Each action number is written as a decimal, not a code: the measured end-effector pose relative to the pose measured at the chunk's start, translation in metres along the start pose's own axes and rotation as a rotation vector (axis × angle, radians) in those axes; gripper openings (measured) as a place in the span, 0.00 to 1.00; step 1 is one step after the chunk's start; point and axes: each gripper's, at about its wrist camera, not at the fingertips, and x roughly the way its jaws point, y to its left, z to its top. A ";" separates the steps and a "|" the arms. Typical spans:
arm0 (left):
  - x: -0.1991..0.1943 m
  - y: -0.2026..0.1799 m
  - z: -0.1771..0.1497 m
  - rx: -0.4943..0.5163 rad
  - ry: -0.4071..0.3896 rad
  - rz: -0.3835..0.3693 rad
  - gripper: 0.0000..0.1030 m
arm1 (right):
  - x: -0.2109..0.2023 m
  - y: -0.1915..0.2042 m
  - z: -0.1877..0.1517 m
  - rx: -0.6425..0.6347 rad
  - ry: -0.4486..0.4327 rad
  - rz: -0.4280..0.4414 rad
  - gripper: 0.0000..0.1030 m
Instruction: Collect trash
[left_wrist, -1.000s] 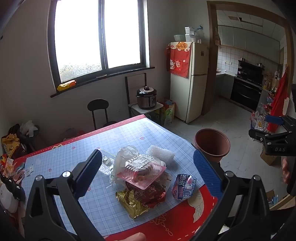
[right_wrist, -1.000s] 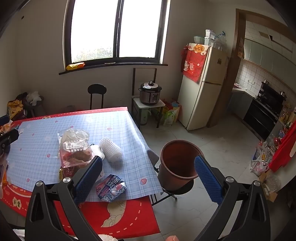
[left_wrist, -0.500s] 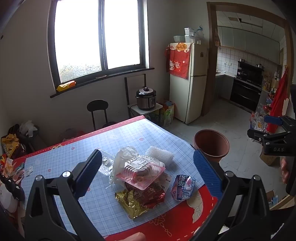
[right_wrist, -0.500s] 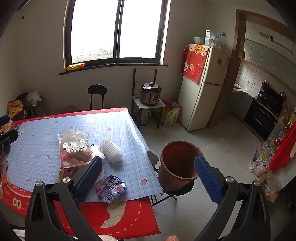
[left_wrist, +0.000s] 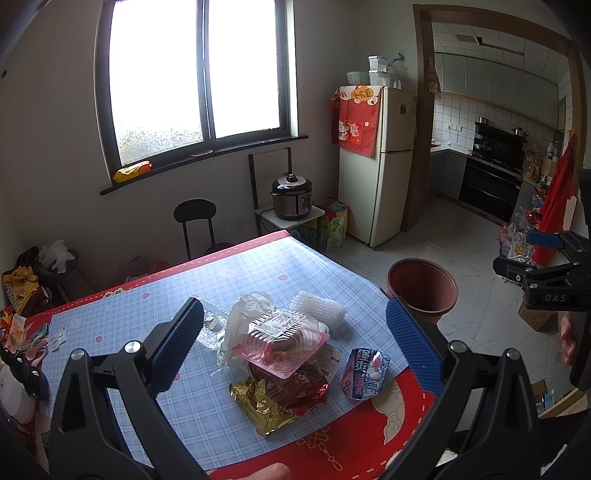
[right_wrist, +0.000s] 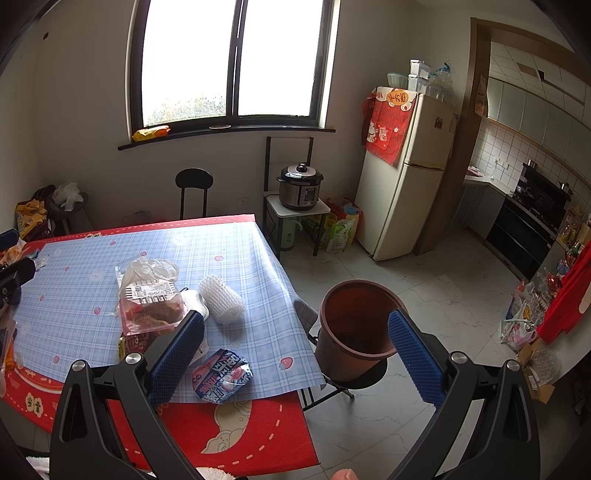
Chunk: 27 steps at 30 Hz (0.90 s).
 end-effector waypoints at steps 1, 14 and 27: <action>0.000 0.000 -0.001 -0.001 0.000 -0.001 0.95 | 0.000 0.000 0.000 0.000 0.000 0.000 0.95; 0.000 0.000 -0.001 0.000 -0.001 -0.002 0.95 | -0.001 0.000 0.000 0.001 -0.001 0.002 0.95; 0.000 0.000 0.000 0.000 -0.002 0.000 0.95 | -0.001 0.001 0.000 0.002 -0.002 0.002 0.95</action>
